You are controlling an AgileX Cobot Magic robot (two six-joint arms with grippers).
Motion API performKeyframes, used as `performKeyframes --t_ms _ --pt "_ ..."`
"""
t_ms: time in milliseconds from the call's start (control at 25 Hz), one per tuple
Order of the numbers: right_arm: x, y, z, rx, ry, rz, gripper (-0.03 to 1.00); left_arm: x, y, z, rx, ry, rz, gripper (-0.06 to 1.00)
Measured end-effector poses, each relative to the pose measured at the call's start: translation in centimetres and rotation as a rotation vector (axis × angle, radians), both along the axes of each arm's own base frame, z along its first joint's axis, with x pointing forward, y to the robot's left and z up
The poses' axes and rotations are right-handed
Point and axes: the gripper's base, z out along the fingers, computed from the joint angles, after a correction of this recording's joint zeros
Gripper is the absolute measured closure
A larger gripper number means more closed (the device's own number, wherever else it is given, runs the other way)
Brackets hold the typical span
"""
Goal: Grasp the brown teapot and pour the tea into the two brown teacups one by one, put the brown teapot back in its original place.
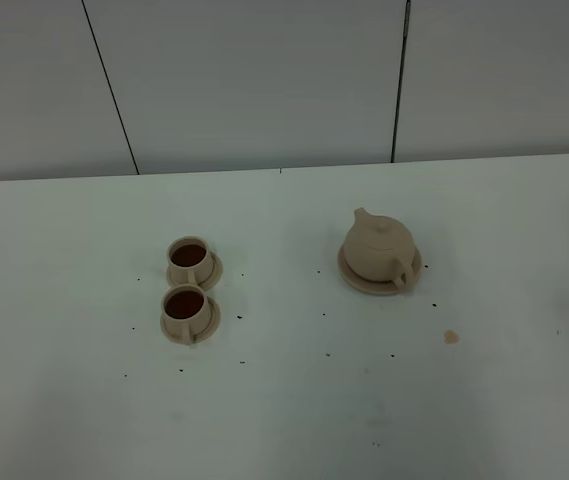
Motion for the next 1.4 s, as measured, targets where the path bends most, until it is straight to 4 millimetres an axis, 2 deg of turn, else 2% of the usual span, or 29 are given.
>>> performKeyframes --t_ms 200,320,440,560,760,920,1120,1400 --pt "-6.6 0.2 0.0 -0.004 -0.236 0.002 0.45 0.0 0.0 0.0 0.0 0.0 0.0 0.7" --pt "-9.2 0.2 -0.4 -0.007 -0.343 0.002 0.47 0.0 0.0 0.0 0.0 0.0 0.0 0.7" --pt "-10.8 0.2 -1.4 -0.012 -0.397 0.001 0.48 0.0 0.0 0.0 0.0 0.0 0.0 0.7" --pt "-11.2 0.2 -3.0 -0.025 -0.408 0.005 0.51 0.0 0.0 0.0 0.0 0.0 0.0 0.7" --pt "-10.4 0.1 -6.3 -0.053 -0.34 0.026 0.54 0.0 0.0 0.0 0.0 0.0 0.0 0.7" --pt "-10.4 0.1 -6.5 -0.061 -0.363 0.031 0.56 0.0 0.0 0.0 0.0 0.0 0.0 0.7" --pt "-11.5 0.1 -6.5 -0.064 -0.452 0.028 0.56 0.0 0.0 0.0 0.0 0.0 0.0 0.7" --pt "-11.0 0.1 -6.3 -0.076 -0.525 0.031 0.56 0.0 0.0 0.0 0.002 0.0 0.002 0.7"
